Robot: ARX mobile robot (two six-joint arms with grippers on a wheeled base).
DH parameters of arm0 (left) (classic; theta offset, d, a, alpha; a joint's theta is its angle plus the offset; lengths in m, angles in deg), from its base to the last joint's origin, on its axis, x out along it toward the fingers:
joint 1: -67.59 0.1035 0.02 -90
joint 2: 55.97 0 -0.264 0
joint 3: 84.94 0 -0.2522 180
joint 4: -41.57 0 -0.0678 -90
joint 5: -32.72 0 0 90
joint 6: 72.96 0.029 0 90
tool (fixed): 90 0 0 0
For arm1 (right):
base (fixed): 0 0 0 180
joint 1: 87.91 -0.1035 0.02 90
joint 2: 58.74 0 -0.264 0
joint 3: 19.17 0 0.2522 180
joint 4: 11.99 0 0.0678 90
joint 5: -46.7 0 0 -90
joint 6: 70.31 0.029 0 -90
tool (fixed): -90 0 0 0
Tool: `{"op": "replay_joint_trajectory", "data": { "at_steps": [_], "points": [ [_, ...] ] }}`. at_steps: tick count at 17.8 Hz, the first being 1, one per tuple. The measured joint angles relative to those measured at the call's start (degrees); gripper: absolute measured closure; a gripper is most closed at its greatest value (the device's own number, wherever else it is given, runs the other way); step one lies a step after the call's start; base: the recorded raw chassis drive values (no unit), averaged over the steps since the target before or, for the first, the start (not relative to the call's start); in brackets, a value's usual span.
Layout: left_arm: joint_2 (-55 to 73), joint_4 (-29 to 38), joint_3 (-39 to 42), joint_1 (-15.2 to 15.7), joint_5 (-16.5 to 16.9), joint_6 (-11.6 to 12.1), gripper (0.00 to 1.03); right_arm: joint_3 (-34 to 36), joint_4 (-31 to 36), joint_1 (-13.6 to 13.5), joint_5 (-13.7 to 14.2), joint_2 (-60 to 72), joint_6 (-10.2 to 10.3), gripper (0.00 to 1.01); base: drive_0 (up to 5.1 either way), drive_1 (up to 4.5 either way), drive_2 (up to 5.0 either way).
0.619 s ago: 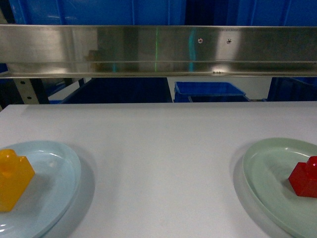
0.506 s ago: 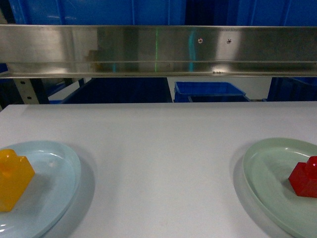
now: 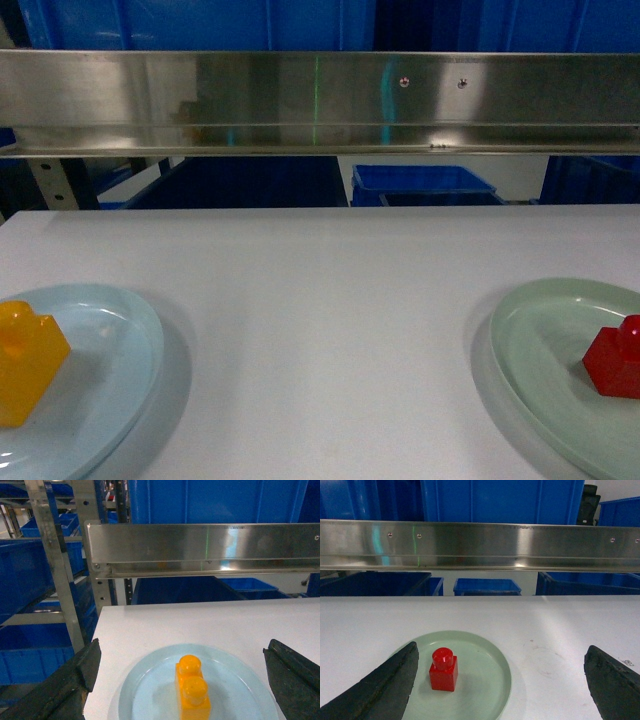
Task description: Sort and place red and yellow blocks in left bins
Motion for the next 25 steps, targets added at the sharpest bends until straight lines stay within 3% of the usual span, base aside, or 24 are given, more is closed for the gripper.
{"op": "replay_joint_trajectory", "data": {
  "at_steps": [21, 22, 23, 25],
  "points": [
    [0.2, 0.3, 0.0, 0.1, 0.1, 0.0, 0.05, 0.0, 0.0, 0.0, 0.0, 0.0, 0.0, 0.03, 0.0, 0.0, 0.0],
    [0.4, 0.3, 0.0, 0.6, 0.6, 0.0, 0.05, 0.0, -0.2, 0.1, -0.6, 0.2, 0.4, 0.03, 0.0, 0.0, 0.0],
    [1.4, -0.1, 0.0, 3.0, 2.5, 0.0, 0.05, 0.0, -0.2, 0.5, -2.3, 3.1, 1.6, 0.03, 0.0, 0.0, 0.0],
    [3.8, 2.4, 0.0, 5.6, 3.9, 0.0, 0.05, -0.3, 5.6, 0.4, -4.0, 10.8, 4.2, 0.03, 0.0, 0.0, 0.0]
  ]
}}
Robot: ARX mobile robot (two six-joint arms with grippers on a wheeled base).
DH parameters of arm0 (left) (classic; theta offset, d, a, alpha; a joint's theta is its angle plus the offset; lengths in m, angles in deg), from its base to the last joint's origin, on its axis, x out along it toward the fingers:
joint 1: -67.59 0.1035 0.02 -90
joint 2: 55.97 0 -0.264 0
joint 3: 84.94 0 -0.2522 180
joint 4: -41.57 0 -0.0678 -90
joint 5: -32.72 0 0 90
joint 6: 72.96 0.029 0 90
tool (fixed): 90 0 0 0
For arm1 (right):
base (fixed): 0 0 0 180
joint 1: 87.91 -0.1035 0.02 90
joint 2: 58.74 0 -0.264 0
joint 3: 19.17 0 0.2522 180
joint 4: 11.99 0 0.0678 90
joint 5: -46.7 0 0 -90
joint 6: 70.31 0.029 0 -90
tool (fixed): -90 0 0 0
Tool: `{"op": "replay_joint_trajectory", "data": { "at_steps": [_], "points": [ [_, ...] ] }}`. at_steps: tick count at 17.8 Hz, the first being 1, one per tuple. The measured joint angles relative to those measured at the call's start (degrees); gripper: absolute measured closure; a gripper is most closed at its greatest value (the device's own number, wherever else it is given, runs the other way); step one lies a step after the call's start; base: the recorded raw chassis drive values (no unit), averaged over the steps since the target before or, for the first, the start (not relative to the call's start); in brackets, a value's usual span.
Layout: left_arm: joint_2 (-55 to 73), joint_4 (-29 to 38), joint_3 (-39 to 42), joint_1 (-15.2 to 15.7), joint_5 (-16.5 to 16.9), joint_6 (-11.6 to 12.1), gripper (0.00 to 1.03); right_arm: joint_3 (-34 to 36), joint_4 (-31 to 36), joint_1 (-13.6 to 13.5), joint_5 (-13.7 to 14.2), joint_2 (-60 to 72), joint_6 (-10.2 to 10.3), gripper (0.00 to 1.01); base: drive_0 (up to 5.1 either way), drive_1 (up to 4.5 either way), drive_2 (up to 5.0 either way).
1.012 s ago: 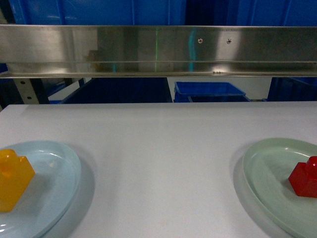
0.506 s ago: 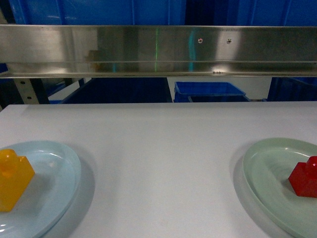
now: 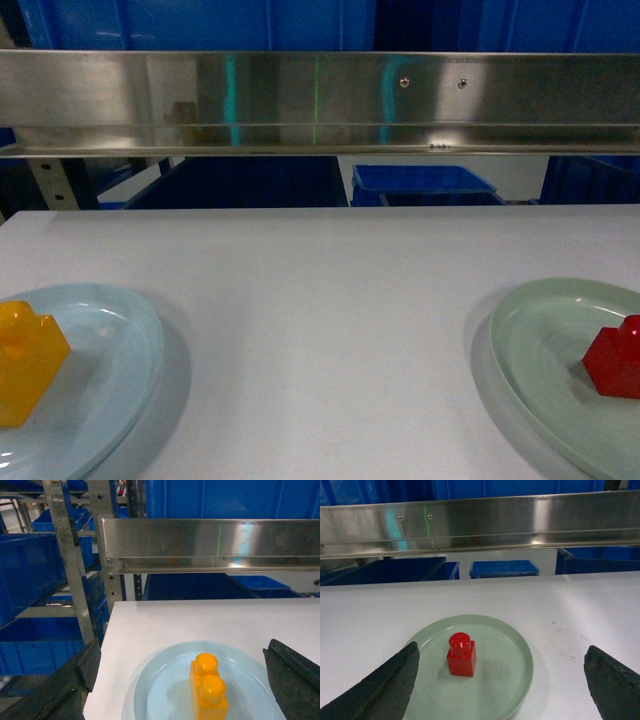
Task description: Sort and place red and yellow blocks in left bins
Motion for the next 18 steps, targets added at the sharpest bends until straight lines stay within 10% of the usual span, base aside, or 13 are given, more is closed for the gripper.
{"op": "replay_joint_trajectory", "data": {
  "at_steps": [8, 18],
  "points": [
    [49.3, 20.7, -19.8, 0.2, 11.0, -2.7, 0.05, -27.7, 16.1, -5.4, 5.9, 56.8, 8.7, 0.03, 0.0, 0.0, 0.0],
    [66.7, 30.0, -18.1, -1.1, 8.0, -2.3, 0.05, -29.2, 17.7, -8.2, 8.5, 70.5, 6.1, 0.03, 0.0, 0.0, 0.0]
  ]
}}
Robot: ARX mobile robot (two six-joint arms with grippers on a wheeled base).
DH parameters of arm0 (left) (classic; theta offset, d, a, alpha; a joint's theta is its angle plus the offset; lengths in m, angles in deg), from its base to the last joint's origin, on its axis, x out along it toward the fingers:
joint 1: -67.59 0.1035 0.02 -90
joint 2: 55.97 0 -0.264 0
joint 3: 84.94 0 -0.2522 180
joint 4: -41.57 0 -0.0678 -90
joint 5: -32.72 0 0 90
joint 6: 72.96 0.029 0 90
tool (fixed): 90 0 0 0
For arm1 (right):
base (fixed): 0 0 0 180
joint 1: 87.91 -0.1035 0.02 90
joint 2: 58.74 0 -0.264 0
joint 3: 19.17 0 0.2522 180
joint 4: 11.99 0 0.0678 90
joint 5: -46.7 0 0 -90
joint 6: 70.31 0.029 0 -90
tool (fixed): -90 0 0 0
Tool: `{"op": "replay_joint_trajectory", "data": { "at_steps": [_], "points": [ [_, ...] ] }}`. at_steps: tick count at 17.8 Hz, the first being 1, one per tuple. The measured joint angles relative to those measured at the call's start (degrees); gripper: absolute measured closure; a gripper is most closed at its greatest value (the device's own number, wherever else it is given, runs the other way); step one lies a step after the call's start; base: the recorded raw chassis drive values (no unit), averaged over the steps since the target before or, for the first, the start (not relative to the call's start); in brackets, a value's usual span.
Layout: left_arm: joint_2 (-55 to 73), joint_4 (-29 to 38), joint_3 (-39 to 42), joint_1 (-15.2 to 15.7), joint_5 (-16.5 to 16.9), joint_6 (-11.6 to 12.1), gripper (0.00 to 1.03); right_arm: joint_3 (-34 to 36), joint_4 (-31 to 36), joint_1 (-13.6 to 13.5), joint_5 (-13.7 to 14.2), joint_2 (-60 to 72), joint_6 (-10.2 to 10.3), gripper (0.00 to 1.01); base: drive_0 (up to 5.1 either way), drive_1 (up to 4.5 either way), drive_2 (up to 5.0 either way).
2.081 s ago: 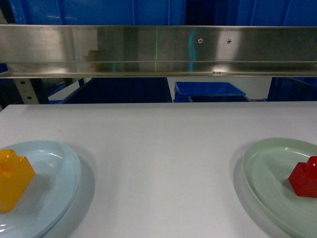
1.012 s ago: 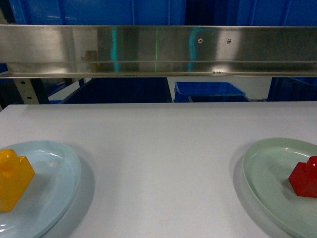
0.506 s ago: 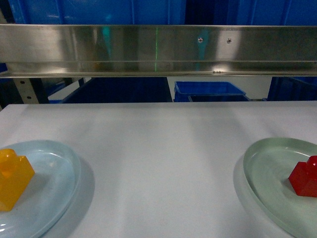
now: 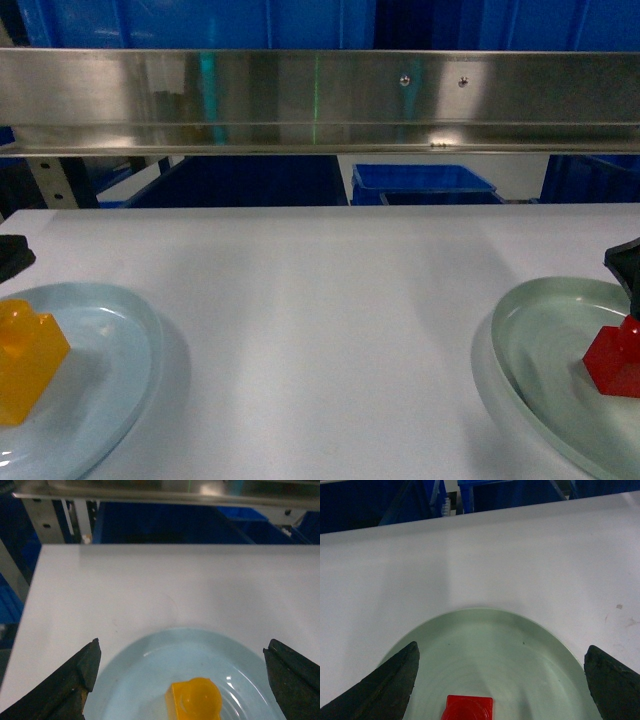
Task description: Sort and place red and yellow blocks in left bins
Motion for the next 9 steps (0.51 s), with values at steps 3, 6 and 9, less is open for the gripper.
{"op": "replay_joint_trajectory", "data": {
  "at_steps": [3, 6, 9],
  "points": [
    [-3.5, 1.2, 0.0, -0.7, -1.6, 0.0, 0.05, 0.2, 2.4, 0.0, 1.1, -6.3, -3.0, 0.03, 0.0, 0.0, 0.0],
    [-3.0, 0.7, 0.0, -0.7, -1.7, -0.1, 0.05, 2.9, 6.6, 0.0, 1.0, -11.8, -7.7, 0.03, 0.0, 0.0, 0.0],
    [-3.0, 0.8, 0.0, -0.7, -1.8, 0.0, 0.05, 3.5, 7.0, 0.3, 1.2, -7.7, -8.5, 0.03, 0.0, 0.0, 0.0]
  ]
}}
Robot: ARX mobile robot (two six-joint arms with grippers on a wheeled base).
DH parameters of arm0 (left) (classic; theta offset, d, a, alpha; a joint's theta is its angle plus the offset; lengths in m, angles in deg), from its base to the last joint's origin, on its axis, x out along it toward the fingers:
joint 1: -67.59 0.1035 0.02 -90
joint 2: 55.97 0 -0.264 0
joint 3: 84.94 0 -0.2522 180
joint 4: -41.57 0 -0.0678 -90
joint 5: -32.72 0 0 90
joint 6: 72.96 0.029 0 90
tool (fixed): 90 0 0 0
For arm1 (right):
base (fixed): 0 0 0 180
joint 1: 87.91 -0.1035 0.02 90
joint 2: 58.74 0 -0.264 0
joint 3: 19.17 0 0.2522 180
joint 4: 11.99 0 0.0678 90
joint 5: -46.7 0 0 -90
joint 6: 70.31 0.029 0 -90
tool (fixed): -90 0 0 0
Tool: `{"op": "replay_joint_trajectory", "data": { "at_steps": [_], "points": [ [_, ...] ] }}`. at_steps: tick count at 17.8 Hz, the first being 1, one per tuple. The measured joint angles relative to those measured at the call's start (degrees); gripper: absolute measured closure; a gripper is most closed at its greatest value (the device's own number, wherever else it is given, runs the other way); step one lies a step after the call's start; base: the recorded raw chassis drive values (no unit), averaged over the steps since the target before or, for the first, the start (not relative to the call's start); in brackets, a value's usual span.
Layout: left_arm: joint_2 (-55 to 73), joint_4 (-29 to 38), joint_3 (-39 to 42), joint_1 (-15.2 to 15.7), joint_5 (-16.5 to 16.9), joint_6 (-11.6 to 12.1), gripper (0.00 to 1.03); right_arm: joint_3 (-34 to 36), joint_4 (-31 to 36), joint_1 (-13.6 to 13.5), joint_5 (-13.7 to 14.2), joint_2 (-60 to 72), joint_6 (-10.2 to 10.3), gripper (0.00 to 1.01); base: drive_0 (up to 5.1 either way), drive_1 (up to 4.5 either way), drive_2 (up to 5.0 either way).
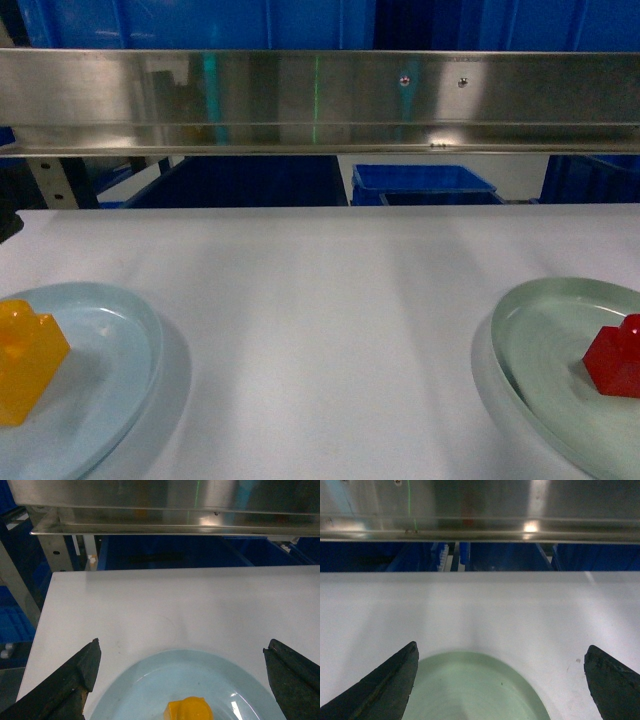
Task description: Sort and place red and yellow blocks in left bins
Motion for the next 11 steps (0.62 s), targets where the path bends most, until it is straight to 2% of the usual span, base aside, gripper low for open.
{"op": "replay_joint_trajectory", "data": {
  "at_steps": [2, 5, 7, 11],
  "points": [
    [0.0, 0.0, 0.0, 0.0, 0.0, 0.0, 0.05, -0.8, 0.0, -1.0, 0.7, 1.9, 0.1, 0.03, 0.0, 0.0, 0.0],
    [0.0, 0.0, 0.0, 0.0, 0.0, 0.0, 0.05, -3.3, -0.9, -5.1, 3.4, 3.3, 0.1, 0.03, 0.0, 0.0, 0.0],
    [0.0, 0.0, 0.0, 0.0, 0.0, 0.0, 0.05, -3.8, -3.0, -7.4, 5.5, 4.7, 0.9, 0.03, 0.0, 0.0, 0.0],
    [0.0, 0.0, 0.0, 0.0, 0.0, 0.0, 0.05, -0.6, -0.2, -8.3, 8.8, 8.3, 3.3, 0.03, 0.0, 0.0, 0.0]
  ]
}}
